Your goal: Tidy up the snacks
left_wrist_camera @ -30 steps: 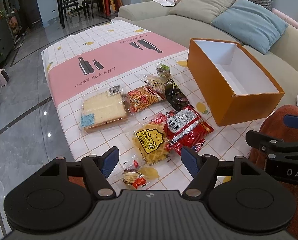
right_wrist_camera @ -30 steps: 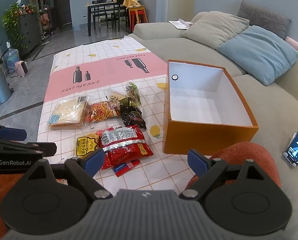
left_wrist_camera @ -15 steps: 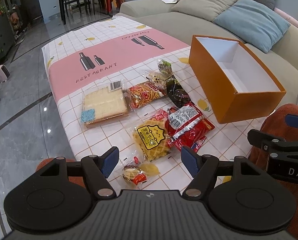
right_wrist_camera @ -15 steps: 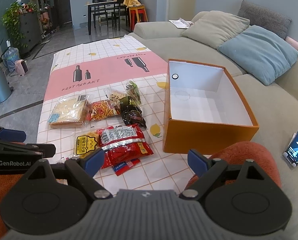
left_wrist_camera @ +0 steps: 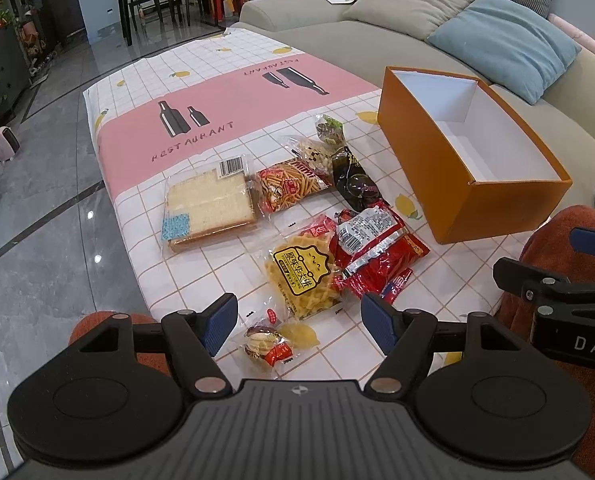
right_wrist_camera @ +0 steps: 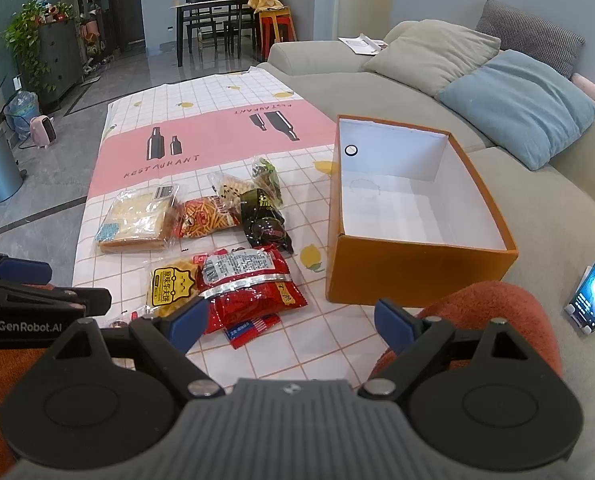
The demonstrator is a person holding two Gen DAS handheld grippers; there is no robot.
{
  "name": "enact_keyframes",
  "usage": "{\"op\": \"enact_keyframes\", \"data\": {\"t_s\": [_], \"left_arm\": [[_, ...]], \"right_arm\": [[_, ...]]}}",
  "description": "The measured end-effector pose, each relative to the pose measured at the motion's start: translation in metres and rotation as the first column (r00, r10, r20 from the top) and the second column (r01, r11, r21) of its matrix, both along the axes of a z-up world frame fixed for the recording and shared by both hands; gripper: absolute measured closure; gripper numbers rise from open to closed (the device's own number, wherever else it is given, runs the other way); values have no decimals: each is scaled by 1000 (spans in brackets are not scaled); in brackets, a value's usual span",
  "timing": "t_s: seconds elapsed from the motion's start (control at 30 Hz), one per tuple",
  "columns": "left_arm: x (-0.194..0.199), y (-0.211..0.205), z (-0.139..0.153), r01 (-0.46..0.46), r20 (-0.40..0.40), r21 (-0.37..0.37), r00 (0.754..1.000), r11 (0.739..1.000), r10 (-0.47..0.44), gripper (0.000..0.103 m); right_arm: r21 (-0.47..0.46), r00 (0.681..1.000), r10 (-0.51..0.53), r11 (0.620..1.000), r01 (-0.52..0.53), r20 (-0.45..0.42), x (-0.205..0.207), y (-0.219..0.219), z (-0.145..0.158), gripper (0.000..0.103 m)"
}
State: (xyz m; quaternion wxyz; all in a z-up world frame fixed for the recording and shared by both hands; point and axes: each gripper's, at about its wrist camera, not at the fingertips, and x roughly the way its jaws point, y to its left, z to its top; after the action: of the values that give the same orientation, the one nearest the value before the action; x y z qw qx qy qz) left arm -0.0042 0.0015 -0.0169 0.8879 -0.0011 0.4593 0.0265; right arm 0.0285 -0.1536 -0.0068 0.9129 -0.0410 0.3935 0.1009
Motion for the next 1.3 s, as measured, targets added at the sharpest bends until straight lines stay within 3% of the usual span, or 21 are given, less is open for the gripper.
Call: {"op": "enact_keyframes", "data": {"t_s": [0.9, 1.1, 1.2, 1.3], "left_arm": [[-1, 0, -1, 1, 0, -5, 1000, 1000, -1, 20], [-1, 2, -4, 30, 5, -4, 1000, 1000, -30, 20], [7, 8, -8, 37, -17, -2, 999, 999, -37, 20], [19, 22, -19, 1, -59, -61, 998, 998, -5, 20]], "right_arm": [[-2, 1000, 15, 1000, -15, -8, -1, 4, -1, 15], [73, 998, 61, 996, -60, -2, 5, -1, -6, 15], [84, 996, 94, 992, -93, -8, 14, 1, -11, 20], [96, 989, 143, 986, -139, -39, 29, 5, -20, 30]]}}
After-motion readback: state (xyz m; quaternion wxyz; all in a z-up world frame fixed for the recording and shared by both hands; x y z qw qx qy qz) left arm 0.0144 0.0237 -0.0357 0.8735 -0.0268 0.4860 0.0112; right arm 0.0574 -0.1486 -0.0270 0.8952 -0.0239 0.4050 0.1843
